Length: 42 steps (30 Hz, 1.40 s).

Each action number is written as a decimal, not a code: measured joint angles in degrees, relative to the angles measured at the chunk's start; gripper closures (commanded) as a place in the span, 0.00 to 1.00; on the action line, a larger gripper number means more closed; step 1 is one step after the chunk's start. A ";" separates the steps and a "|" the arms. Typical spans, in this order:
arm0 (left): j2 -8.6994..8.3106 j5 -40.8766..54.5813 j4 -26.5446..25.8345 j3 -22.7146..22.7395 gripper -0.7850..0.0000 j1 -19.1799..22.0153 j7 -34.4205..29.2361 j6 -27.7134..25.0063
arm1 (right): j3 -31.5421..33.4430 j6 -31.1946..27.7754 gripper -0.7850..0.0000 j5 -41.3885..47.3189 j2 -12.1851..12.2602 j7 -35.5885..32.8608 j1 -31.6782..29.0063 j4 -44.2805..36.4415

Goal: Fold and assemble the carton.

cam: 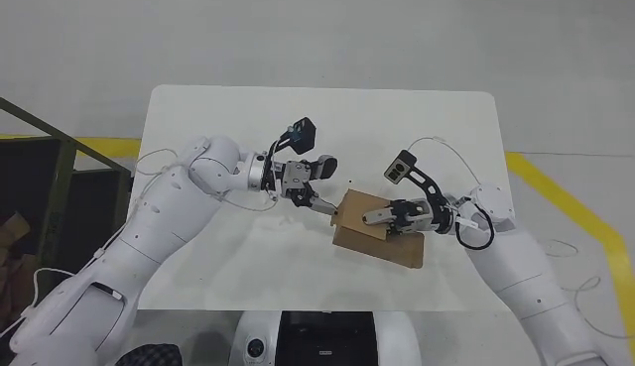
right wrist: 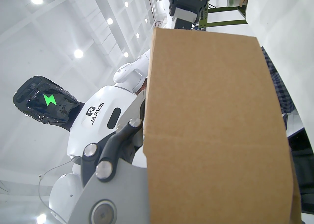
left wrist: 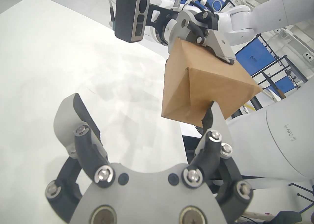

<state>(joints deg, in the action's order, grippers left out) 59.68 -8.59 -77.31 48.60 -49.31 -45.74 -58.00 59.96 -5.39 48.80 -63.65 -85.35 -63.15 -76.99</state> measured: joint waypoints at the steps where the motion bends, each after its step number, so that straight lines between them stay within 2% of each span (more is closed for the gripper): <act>1: 0.00 0.05 0.01 -0.25 0.00 0.01 -0.04 0.00 | -0.02 0.08 1.00 0.03 -0.03 0.06 0.05 0.04; 16: -0.18 1.45 -1.59 -1.01 0.00 0.74 1.87 0.00 | -0.56 0.33 1.00 -0.68 -0.36 0.64 0.32 0.58; 42: 0.71 1.71 0.69 -4.93 0.00 3.68 2.24 0.00 | -0.94 0.12 1.00 -0.26 -0.81 -0.32 0.41 1.01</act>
<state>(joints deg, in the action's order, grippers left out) 60.39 -6.88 -76.62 43.67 -45.63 -43.51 -58.00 59.02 -5.27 48.53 -64.47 -85.67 -62.74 -75.98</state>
